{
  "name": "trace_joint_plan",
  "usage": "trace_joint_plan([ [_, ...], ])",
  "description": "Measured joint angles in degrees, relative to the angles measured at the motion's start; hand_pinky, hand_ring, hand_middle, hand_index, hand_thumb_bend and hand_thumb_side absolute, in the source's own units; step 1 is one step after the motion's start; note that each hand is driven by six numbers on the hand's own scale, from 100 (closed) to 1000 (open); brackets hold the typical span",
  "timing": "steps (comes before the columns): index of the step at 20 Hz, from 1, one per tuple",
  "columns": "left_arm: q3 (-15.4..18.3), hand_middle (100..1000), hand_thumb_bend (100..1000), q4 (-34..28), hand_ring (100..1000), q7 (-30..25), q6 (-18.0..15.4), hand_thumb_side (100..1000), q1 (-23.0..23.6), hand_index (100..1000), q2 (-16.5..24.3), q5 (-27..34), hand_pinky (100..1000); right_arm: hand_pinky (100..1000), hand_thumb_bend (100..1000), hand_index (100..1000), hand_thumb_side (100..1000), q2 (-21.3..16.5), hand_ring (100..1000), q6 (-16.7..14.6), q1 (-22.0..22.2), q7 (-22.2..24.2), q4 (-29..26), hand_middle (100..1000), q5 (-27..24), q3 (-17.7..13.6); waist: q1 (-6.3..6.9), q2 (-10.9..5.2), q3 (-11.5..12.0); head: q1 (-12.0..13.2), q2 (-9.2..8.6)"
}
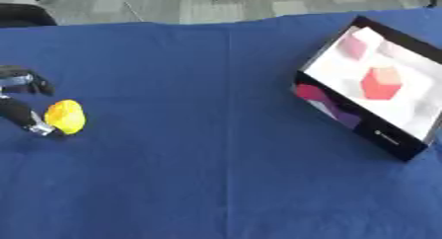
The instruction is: Pick up the objects with one hand, pass them to the other hand, and then place them into the box on the other side of the table.
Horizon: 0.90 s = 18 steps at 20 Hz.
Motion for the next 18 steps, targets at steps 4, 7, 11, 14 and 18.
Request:
trace_joint_plan([
  [4, 0.01, 792, 827, 1.97, 851, 1.76, 0.96, 482, -0.5, 823, -1.36, -2.55, 861, 987, 100, 1000, 462, 0.34, 1000, 0.0, 0.22, 0.01, 0.0, 1000, 0.47, 0.02, 0.0, 0.22, -0.33, -0.3, 0.0],
  [7, 0.02, 791, 810, 3.88, 850, 2.49, 1.11, 458, -0.71, 811, -2.24, -3.64, 860, 988, 100, 1000, 458, 0.53, 1000, 0.01, 0.36, 0.02, 0.0, 1000, 0.78, 0.03, 0.0, 0.34, -0.39, -0.33, 0.01],
  [11, 0.15, 788, 718, 6.06, 846, 3.33, 1.19, 366, -1.14, 788, -3.2, -4.57, 857, 989, 100, 1000, 455, 0.88, 1000, 0.01, 0.38, 0.03, 0.0, 1000, 1.08, 0.03, 0.0, 0.73, -0.62, -0.33, 0.01],
  [14, 0.35, 786, 628, 7.14, 843, 3.98, 1.37, 279, -1.41, 771, -3.68, -5.15, 856, 989, 100, 1000, 450, 0.91, 1000, 0.02, 0.4, 0.04, 0.0, 1000, 1.53, 0.03, 0.0, 0.8, -0.63, -0.3, 0.01],
  [18, 0.39, 775, 498, 7.89, 836, 4.39, 1.56, 155, -1.6, 726, -4.36, -5.29, 855, 990, 100, 1000, 449, 1.26, 1000, 0.06, 0.44, 0.04, 0.0, 1000, 1.98, 0.03, -0.07, 0.99, -0.66, -0.28, 0.01],
])
